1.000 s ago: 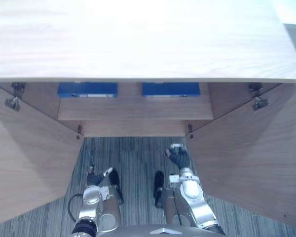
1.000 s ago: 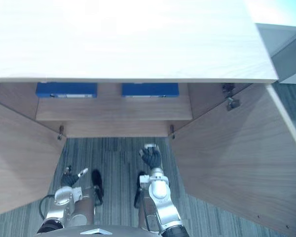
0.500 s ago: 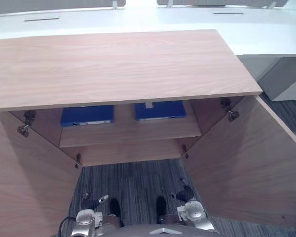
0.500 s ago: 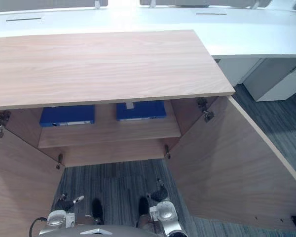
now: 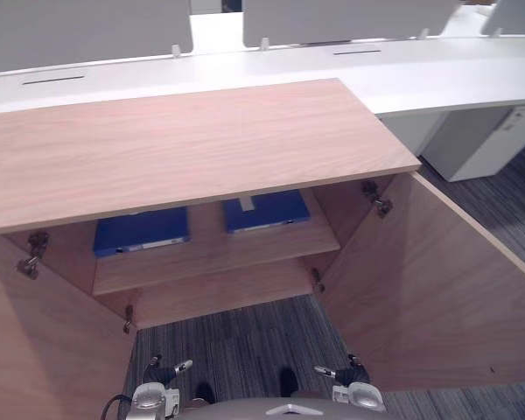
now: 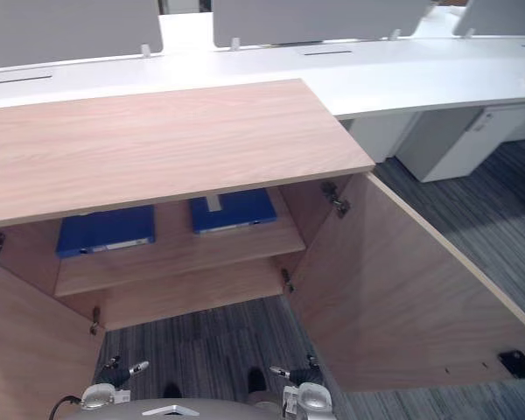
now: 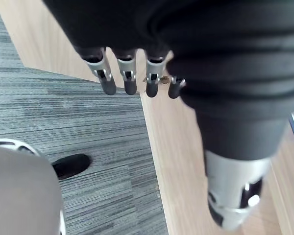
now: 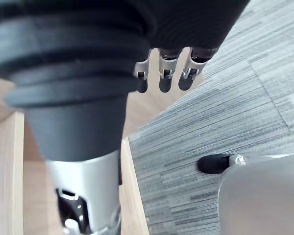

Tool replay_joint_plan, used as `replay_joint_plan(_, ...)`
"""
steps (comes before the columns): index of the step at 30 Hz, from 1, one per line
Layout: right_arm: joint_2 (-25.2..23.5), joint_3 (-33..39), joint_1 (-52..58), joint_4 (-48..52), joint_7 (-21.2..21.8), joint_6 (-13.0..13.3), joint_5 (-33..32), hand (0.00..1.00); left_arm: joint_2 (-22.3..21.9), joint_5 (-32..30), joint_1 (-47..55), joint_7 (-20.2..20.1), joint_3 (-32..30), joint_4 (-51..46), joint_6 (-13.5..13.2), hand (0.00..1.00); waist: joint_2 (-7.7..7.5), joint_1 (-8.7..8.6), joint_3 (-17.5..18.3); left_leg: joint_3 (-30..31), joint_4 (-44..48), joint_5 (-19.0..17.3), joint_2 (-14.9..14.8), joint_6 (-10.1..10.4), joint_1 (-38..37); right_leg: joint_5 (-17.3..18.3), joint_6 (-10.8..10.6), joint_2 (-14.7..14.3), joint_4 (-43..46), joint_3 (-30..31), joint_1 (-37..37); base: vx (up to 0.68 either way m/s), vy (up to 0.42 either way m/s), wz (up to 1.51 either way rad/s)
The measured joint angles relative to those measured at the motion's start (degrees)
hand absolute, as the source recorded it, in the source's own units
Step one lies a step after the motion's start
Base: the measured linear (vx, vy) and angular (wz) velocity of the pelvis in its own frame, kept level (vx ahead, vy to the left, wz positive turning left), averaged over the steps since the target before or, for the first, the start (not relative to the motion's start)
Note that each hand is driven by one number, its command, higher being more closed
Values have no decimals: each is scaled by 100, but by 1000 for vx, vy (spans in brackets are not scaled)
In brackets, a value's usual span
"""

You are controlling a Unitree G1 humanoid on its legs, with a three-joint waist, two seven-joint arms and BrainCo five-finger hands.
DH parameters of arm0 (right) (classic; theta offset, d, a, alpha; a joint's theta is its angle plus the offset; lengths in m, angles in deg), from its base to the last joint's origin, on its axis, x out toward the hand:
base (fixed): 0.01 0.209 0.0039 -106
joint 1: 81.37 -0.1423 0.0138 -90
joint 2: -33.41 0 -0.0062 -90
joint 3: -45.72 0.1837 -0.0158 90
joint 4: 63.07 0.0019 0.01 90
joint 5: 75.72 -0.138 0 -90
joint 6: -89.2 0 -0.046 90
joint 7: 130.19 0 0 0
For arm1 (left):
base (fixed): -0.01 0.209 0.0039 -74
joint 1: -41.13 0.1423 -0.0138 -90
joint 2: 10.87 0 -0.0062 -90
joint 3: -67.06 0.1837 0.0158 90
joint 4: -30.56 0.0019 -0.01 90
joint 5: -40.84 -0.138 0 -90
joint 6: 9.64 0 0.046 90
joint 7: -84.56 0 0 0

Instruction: Walk over to the cabinet, pick up the folder, carry it to the office cabinet, place the folder inside the office cabinet, then close the office cabinet door

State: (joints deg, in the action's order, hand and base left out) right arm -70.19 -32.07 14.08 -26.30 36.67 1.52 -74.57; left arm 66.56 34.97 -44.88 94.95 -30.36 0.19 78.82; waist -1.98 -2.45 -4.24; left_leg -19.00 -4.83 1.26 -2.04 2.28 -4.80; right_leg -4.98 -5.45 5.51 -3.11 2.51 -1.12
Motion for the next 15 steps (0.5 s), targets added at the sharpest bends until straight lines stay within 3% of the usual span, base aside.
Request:
replay_joint_plan(3, -11, 485, 123, 188, -39, 2, -427, 0, -4, -3, 13, -11, -54, 17, 50, 0, 1, -114, 24, -357, 2, -128, -7, 28, -151, -24, 21, -53, 10, 339, -50, 21, 20, -59)
replay_joint_plan(7, -78, 1021, 548, 1189, -253, 34, -987, 0, 3, -3, 57, -23, -157, 15, 115, 0, -4, -248, 71, -973, 34, -304, -52, 89, -341, -40, 47, -194, 68, 895, -209, 48, 6, -75)
replay_joint_plan(15, 36, 1858, 520, 3027, -486, 175, -1100, 0, -74, -19, 187, -77, -227, -125, 106, 0, 99, -513, 149, -2063, 422, -726, -233, 133, -532, -89, 32, -504, 154, 1856, -465, 71, -28, -73)
